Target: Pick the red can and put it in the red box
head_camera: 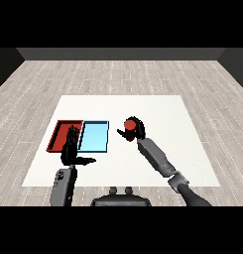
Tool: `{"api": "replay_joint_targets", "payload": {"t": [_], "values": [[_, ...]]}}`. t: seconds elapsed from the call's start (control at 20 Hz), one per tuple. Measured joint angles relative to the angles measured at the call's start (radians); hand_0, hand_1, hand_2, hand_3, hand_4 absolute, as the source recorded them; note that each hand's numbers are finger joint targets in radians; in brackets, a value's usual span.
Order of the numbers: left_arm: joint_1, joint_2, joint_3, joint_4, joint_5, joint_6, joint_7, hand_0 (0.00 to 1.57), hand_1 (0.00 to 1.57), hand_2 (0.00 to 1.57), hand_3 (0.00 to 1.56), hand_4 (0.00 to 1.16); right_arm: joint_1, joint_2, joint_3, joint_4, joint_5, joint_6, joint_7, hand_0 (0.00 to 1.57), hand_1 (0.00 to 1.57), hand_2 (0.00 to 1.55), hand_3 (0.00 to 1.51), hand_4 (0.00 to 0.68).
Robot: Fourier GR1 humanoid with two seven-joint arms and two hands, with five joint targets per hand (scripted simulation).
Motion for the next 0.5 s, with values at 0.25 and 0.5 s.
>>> {"api": "replay_joint_targets", "payload": {"t": [0.25,0.5], "values": [[-0.013,-0.020,-0.067,-0.054,-0.018,0.011,0.079,0.00,0.00,0.00,0.00,0.00,0.064,-0.063,-0.008,-0.212,0.028,-0.013,0.023,1.46,1.46,1.42,1.39,0.633],[-0.022,-0.028,-0.107,-0.089,-0.025,0.025,0.136,0.00,0.00,0.00,0.00,0.00,0.147,-0.081,0.006,-0.425,0.101,-0.069,0.093,1.46,1.46,1.42,1.39,0.633]]}}
